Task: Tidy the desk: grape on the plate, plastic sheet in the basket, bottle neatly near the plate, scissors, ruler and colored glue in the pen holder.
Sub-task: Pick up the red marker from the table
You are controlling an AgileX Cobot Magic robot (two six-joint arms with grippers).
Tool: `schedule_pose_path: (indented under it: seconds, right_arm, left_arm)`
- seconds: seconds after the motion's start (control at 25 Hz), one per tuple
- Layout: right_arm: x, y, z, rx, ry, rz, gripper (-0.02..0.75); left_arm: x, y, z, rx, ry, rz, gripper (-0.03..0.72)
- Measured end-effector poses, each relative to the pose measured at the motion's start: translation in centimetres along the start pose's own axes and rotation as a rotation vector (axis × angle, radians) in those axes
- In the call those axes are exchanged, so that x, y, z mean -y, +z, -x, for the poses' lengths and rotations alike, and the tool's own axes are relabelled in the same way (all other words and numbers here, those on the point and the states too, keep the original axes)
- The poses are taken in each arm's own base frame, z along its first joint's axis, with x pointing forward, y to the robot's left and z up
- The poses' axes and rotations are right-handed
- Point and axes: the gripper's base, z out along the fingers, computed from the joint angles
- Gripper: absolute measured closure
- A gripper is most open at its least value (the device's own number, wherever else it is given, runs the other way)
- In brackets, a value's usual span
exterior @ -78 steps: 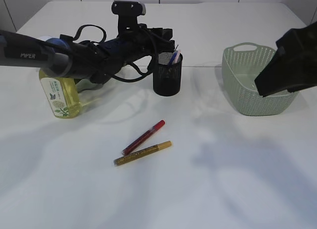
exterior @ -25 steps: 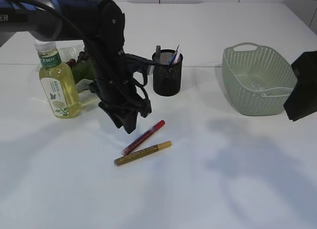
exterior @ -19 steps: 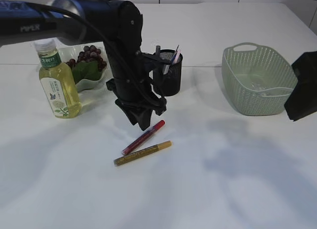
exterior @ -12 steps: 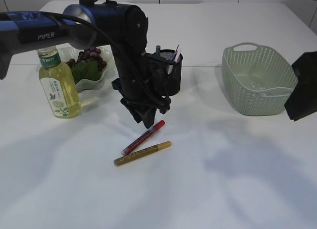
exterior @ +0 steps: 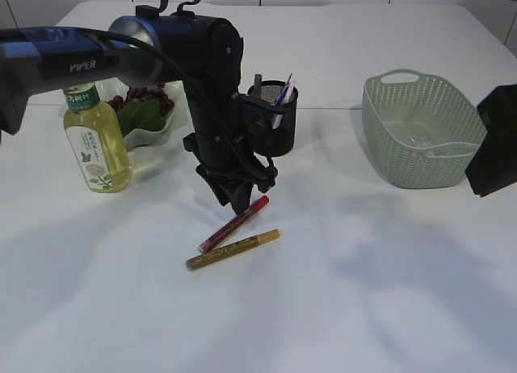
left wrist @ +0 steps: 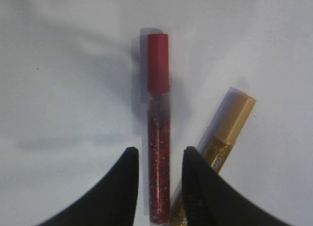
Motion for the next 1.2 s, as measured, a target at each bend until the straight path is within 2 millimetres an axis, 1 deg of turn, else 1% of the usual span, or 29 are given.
schedule_pose_path:
  seconds: [0.32, 0.48, 0.64, 0.84, 1.0, 1.2]
  right_arm:
    - [0.0, 0.0, 0.0, 0.000, 0.000, 0.000, 0.318]
    - [0.0, 0.0, 0.0, 0.000, 0.000, 0.000, 0.318]
    - [0.0, 0.0, 0.0, 0.000, 0.000, 0.000, 0.319]
    - [0.0, 0.0, 0.0, 0.000, 0.000, 0.000, 0.319]
    - [0.0, 0.0, 0.0, 0.000, 0.000, 0.000, 0.319]
    - [0.0, 0.0, 0.0, 0.000, -0.004, 0.000, 0.319]
  left_arm:
    - [0.0, 0.2, 0.0, -0.003, -0.003, -0.006, 0.462]
    - [0.1, 1.1, 0.0, -0.018, -0.005, -0.016, 0.462]
    - [0.8, 1.7, 0.1, -0.031, 0.017, -0.011, 0.462]
    - [1.0, 1.6, 0.1, -0.032, 0.028, 0.003, 0.460]
    - [0.9, 1.7, 0.1, -0.033, 0.024, 0.009, 0.438]
    - [0.9, 2.3, 0.1, -0.045, 0.015, 0.008, 0.405]
